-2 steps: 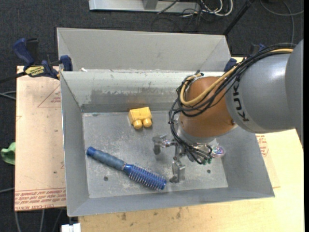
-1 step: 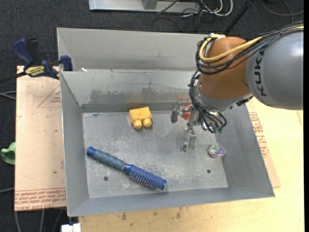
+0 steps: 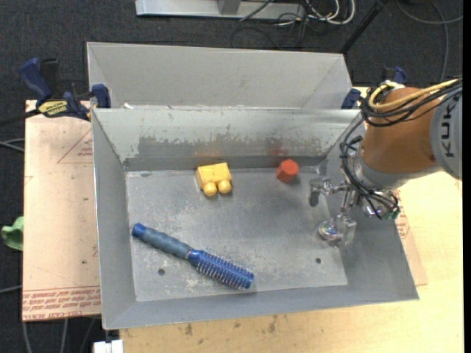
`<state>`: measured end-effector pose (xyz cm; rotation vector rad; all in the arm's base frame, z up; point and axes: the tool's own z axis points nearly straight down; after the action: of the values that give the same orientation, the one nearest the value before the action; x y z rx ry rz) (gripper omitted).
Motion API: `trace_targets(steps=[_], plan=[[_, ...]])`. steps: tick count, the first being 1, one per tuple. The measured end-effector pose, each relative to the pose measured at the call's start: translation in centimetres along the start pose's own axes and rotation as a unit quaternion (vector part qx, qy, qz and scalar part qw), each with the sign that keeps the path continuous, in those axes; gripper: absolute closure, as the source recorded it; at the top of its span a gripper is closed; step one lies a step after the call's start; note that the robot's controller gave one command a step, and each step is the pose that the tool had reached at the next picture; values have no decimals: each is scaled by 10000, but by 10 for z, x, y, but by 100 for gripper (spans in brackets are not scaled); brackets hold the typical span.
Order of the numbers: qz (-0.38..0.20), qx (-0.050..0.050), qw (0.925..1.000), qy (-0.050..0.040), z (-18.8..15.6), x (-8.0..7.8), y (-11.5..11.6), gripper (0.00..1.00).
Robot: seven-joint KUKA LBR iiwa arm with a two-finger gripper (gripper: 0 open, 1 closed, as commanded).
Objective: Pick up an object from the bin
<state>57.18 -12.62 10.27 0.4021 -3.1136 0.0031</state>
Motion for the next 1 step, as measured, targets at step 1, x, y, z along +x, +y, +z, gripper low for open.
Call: trace_targets(steps=[1], plan=[[-233, -19, 9997, -13, 35, 15, -25, 0]])
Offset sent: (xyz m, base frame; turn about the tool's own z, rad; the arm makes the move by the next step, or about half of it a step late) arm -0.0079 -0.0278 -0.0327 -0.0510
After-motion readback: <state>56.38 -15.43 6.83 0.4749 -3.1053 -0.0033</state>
